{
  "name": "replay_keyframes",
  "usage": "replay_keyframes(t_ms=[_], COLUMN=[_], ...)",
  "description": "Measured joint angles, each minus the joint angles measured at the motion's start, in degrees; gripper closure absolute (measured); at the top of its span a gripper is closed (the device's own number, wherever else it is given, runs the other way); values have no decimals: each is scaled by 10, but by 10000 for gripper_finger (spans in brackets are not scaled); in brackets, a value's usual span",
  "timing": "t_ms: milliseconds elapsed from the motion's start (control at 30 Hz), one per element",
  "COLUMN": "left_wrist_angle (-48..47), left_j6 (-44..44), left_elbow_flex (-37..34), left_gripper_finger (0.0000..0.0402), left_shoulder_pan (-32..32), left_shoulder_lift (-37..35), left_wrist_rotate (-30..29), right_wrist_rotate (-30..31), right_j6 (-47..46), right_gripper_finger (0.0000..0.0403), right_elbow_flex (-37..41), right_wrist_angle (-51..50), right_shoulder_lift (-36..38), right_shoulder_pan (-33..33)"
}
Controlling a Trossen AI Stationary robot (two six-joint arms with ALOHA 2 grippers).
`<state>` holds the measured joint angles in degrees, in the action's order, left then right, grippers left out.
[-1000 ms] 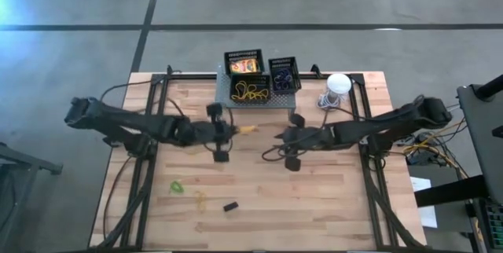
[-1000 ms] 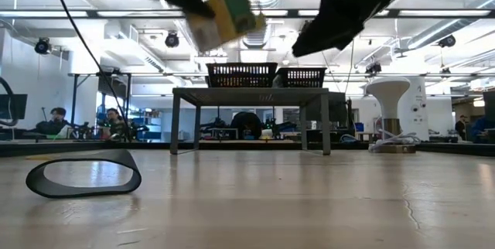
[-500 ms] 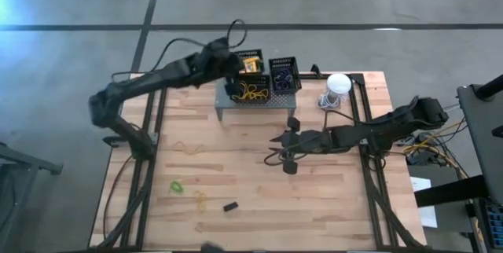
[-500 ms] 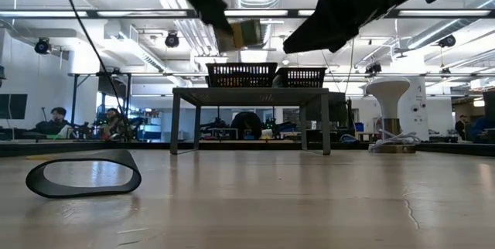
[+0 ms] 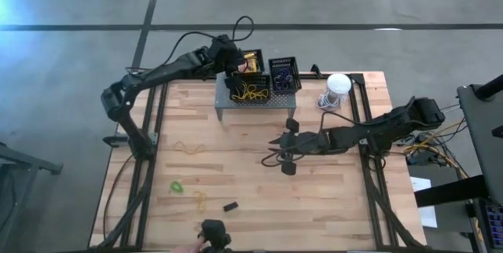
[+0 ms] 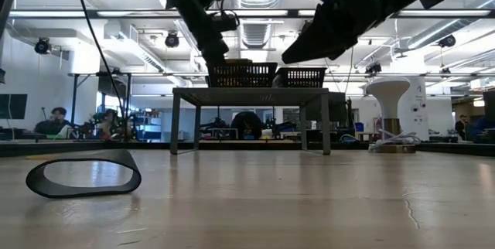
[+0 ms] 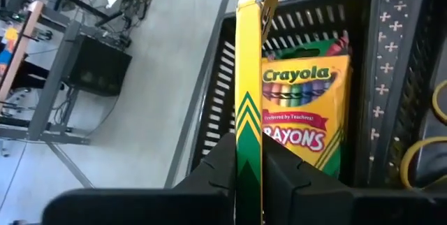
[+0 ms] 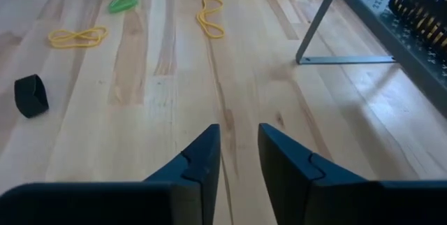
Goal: Pick & Place Office Desk Supplies
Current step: Put the crayon box in the top left black bin
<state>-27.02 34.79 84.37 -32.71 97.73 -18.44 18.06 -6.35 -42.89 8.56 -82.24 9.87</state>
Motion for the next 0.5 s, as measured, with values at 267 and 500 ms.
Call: replay_keyframes(t_ms=[267,500], left_wrist_angle=[8,15], left_j6=[0,15], left_elbow_flex=[-4,-4], left_gripper_finger=[321,283], left_shoulder_pan=[-3,-5], left_shoulder_lift=[4,3], left_wrist_rotate=[0,10], right_wrist_rotate=[0,0], right_j6=[3,3], right_gripper_finger=[322,330], right_elbow_flex=[0,0], right_wrist_angle=[7,7], right_shoulder_lift=[0,0], right_shoulder_pan=[0,0])
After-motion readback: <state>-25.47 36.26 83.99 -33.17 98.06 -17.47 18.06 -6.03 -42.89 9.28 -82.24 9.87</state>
